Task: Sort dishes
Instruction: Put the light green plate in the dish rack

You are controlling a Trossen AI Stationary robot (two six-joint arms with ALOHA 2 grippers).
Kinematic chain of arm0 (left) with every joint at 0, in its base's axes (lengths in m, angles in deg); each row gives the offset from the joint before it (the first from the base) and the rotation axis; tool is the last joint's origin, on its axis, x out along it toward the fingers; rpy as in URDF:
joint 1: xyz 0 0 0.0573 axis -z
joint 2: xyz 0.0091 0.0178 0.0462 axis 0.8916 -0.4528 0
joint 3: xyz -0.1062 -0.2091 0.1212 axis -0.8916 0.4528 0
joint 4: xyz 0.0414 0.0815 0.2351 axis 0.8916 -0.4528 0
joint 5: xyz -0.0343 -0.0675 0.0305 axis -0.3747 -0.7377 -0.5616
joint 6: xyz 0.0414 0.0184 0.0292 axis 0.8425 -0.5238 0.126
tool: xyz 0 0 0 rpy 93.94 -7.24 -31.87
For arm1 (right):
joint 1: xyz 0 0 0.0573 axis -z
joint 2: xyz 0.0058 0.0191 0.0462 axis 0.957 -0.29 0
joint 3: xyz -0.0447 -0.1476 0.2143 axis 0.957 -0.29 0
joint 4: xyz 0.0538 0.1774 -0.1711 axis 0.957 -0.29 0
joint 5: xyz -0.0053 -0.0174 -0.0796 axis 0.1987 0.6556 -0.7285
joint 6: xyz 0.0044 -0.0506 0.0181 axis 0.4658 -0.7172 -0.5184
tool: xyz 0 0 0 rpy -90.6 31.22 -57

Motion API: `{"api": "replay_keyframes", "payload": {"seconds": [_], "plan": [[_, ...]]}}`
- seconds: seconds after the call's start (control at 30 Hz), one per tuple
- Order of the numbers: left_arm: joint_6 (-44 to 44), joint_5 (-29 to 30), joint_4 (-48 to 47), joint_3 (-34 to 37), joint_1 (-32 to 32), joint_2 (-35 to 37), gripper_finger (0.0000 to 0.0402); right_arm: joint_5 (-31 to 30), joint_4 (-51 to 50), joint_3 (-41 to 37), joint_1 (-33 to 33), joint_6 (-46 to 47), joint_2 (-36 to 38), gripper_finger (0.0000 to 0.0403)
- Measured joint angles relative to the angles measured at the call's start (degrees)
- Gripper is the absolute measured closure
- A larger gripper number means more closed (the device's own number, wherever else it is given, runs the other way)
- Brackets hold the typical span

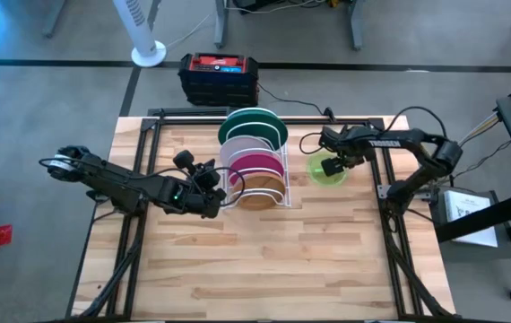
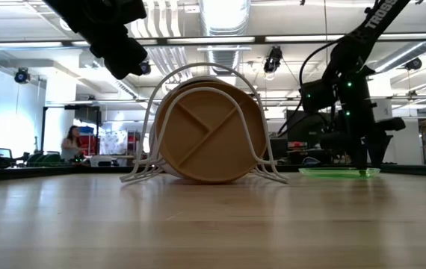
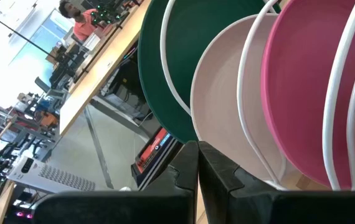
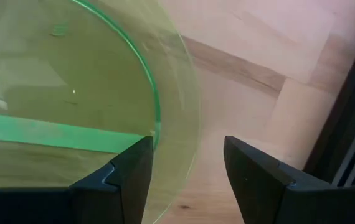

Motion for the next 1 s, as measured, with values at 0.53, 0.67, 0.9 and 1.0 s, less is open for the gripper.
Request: {"api": "replay_keyframes", "payload": {"seconds": [0.53, 0.67, 0.9, 1.0], "plan": [[0.0, 0.0, 0.0, 0.1, 0.0, 0.0, 0.0401, 12.5, 6.0, -0.3, 0.0, -4.5, 0.4, 0.0259], [0.0, 0.0, 0.0, 0.3, 0.0, 0.0, 0.0401, 12.6, 6.3, -0.3, -0.1, -5.1, 0.4, 0.0288], [0.0, 0.0, 0.0, 0.3, 0.0, 0.0, 0.0401, 12.3, 7.6, -0.3, -0.2, -6.4, 0.4, 0.0353], [0.0, 0.0, 0.0, 0.3, 0.0, 0.0, 0.0401, 12.2, 7.6, -0.3, -0.2, -6.7, 0.5, 0.0387]]}}
